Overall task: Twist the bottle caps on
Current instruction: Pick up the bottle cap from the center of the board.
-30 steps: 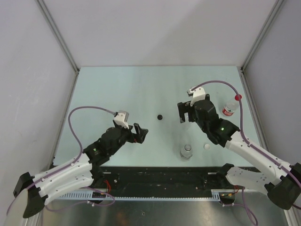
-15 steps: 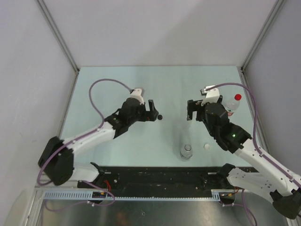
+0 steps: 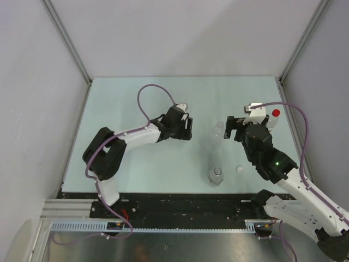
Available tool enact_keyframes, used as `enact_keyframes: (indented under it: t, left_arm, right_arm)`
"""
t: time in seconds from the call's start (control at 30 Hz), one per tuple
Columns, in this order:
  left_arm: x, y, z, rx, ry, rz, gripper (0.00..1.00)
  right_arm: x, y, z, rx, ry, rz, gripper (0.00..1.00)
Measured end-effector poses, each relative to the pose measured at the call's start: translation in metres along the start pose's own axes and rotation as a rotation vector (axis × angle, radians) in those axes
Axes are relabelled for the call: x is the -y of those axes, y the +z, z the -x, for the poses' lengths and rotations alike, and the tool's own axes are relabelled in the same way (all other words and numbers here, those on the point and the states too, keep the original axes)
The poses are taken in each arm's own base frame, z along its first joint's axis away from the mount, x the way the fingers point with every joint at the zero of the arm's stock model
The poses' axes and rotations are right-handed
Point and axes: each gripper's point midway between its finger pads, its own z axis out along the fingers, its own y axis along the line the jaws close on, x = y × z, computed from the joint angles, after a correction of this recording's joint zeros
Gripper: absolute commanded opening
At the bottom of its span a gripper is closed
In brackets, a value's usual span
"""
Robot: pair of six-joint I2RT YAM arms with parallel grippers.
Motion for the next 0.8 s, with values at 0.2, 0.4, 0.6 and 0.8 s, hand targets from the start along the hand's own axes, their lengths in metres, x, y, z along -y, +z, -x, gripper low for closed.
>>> enact_keyframes:
  t: [0.2,0.4,0.6,0.8]
  left_arm:
    - [0.0,0.015,-0.002,-0.046,0.047,0.03,0.7]
    - [0.002,0.027,-0.009,-0.081,0.092,0.065,0.57]
    - [0.001,0.036,-0.018,-0.113,0.139,0.11,0.54]
    - [0.0,0.046,-0.016,-0.114,0.157,0.136,0.49]
  right_arm:
    - [0.005,0.003,-0.002,-0.004,0.0,-0.02,0.99]
    - [0.007,0.004,-0.004,-0.007,-0.002,-0.029,0.99]
    - [0.008,0.003,-0.006,-0.011,-0.001,-0.033,0.99]
    - [0.011,-0.001,-0.005,0.002,0.012,-0.035,0.99]
